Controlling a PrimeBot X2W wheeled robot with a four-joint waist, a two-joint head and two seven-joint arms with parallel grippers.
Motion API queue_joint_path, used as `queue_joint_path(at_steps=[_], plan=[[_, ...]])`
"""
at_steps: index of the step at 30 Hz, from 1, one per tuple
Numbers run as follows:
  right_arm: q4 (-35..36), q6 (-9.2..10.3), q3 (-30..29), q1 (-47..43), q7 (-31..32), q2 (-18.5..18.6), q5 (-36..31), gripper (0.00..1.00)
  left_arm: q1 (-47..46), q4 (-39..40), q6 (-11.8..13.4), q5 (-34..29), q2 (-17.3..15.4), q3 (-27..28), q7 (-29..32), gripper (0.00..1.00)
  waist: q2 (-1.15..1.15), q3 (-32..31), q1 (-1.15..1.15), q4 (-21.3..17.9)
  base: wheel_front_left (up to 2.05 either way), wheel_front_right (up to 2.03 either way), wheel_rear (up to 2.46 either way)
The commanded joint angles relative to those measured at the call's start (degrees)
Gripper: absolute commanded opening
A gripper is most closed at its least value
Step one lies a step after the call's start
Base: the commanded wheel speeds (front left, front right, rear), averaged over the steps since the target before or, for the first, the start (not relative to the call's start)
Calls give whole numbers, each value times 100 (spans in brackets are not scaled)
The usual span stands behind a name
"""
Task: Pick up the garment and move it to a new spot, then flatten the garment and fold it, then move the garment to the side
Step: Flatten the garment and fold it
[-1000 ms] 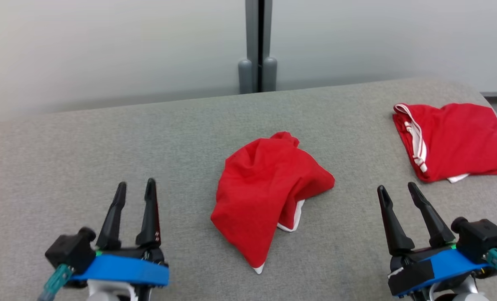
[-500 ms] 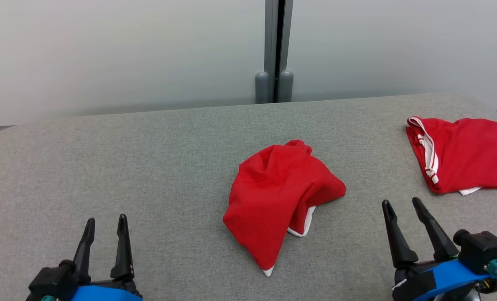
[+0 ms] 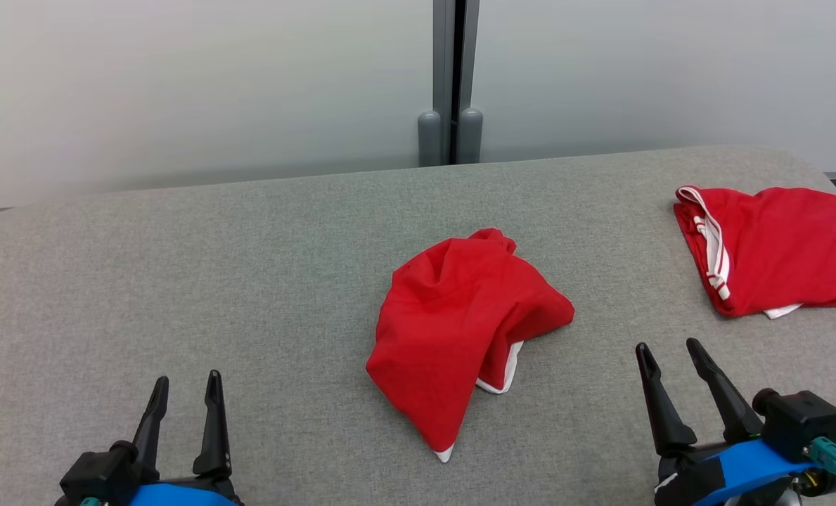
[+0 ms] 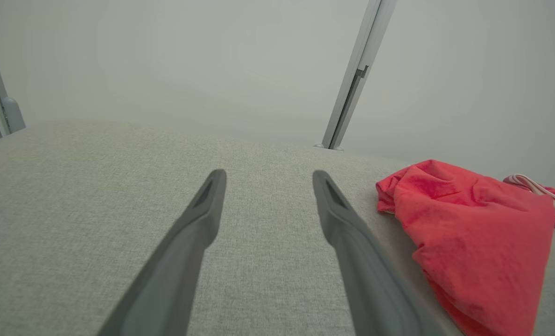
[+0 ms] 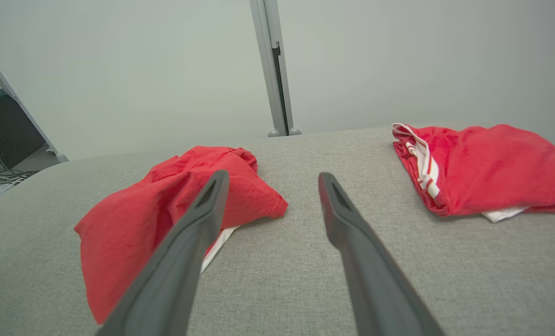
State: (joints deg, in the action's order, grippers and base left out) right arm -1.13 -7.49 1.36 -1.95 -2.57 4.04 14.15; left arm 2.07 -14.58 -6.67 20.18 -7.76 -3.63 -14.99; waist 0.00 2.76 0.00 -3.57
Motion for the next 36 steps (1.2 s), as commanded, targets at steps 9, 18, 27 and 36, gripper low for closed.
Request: queue_joint_path(at_steps=[9, 18, 27, 36], plan=[[-17, -1, -15, 13, 2, -25, -26, 100, -51, -15, 0, 24, -16, -35, -23, 100, 0, 2, 0, 3, 0, 0, 0], [-11, -1, 45, 62, 21, -23, -19, 100, -106, 74, 104, 128, 31, -17, 69, 100, 0, 0, 0, -27, 0, 0, 0], [33, -1, 258, 249, 56, 38, 15, 100, -991, 229, 141, 331, 27, -307, 1413, 100, 0, 196, 0, -288, 0, 0, 0], [-19, -1, 531, 488, -22, 17, 51, 100, -2056, -686, -7, 762, 192, -870, 2643, 100, 0, 461, 0, -761, 0, 0, 0]])
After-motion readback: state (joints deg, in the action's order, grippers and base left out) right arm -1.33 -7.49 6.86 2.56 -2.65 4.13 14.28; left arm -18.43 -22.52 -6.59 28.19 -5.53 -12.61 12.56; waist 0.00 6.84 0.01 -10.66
